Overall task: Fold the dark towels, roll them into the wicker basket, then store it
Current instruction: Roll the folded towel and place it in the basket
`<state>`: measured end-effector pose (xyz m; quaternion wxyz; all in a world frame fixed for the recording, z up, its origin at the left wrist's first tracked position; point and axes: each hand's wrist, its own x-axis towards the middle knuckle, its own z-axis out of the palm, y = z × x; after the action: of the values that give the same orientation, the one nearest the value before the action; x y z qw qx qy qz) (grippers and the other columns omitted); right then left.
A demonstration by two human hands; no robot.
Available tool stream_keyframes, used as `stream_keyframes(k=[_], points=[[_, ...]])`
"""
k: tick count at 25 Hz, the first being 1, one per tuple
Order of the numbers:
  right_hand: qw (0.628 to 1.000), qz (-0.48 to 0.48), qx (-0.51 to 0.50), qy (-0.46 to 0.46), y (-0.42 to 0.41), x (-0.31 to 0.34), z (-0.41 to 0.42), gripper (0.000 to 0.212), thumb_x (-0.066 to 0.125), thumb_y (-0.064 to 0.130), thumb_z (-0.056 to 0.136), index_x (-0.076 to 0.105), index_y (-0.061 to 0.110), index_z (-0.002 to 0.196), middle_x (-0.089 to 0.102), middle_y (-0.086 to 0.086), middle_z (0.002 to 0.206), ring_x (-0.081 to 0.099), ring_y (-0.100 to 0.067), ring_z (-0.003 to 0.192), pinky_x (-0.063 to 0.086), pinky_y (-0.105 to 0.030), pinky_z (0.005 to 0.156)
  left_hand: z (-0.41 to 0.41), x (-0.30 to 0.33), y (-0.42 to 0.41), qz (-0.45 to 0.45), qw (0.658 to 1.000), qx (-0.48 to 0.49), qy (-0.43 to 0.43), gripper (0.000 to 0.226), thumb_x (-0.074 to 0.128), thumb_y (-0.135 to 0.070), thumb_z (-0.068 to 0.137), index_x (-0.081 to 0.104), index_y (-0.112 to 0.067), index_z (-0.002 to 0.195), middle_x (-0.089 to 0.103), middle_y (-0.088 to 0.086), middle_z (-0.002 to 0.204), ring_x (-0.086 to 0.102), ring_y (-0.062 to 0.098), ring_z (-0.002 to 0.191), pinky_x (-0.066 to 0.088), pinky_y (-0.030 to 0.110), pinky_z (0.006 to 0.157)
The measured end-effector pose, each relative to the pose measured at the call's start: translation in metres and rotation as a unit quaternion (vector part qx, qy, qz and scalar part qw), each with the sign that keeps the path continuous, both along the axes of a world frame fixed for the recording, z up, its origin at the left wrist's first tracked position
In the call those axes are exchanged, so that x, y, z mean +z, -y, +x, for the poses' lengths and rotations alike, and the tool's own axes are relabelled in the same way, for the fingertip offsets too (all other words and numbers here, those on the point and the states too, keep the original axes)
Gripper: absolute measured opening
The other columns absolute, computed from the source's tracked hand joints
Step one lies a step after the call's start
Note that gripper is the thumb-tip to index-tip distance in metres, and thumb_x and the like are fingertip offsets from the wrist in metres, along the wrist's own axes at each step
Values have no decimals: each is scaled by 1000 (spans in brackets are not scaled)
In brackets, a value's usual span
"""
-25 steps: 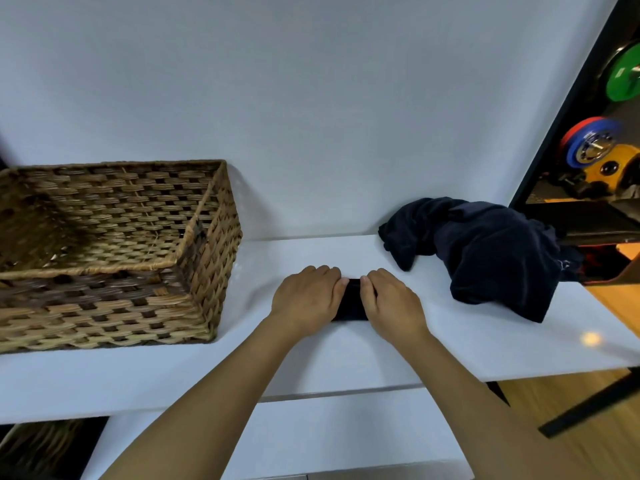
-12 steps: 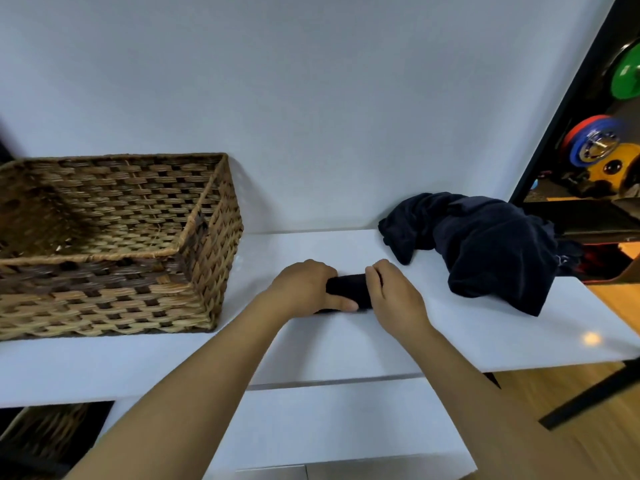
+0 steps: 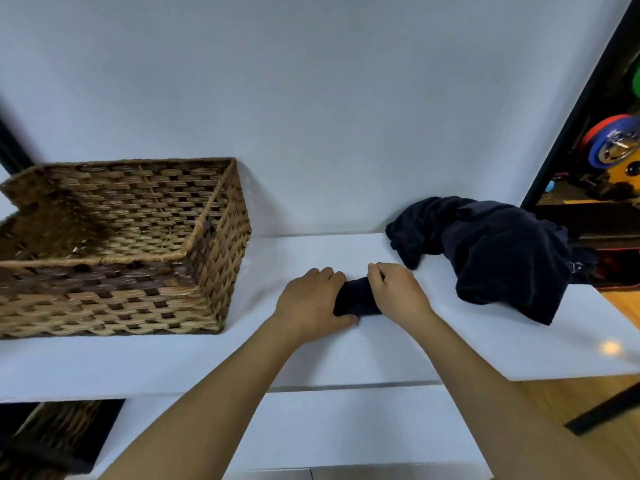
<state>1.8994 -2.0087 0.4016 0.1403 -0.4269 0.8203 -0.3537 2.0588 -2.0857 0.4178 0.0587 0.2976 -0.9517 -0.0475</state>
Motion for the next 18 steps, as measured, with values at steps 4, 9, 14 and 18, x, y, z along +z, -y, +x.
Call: stream_keyframes(k=[4, 9, 14, 18], points=[[982, -159, -45, 96, 7, 11, -1, 13, 62, 33, 97, 58, 21, 98, 50, 11, 102, 55, -6, 82, 41, -12, 65, -9, 17, 8, 137, 982, 116, -56, 39, 64, -59, 79, 52, -26, 96, 60, -12, 88, 60, 14, 79, 44, 32, 62], [979, -171, 53, 93, 18, 18, 35, 17, 63, 28, 95, 62, 25, 112, 49, 10, 109, 53, -4, 97, 39, -12, 79, -19, 30, 20, 472, 755, 283, -356, 34, 71, -45, 85, 60, -21, 106, 72, -3, 101, 70, 15, 91, 59, 38, 85], [959, -128, 173, 183, 42, 52, 38, 44, 47, 27, 101, 41, 39, 143, 48, 11, 125, 54, 7, 108, 43, -8, 80, -41, 55, 29, 518, 635, 297, -489, 40, 69, -46, 91, 53, -18, 115, 71, 2, 110, 72, 13, 92, 57, 30, 75], [920, -137, 251, 267, 56, 81, 22, 42, 60, 28, 97, 48, 44, 134, 67, 22, 115, 63, 7, 107, 50, -14, 82, -41, 77, 27, 515, 657, 283, -473, 36, 51, -50, 101, 49, -19, 118, 66, -3, 112, 65, 8, 102, 49, 25, 79]])
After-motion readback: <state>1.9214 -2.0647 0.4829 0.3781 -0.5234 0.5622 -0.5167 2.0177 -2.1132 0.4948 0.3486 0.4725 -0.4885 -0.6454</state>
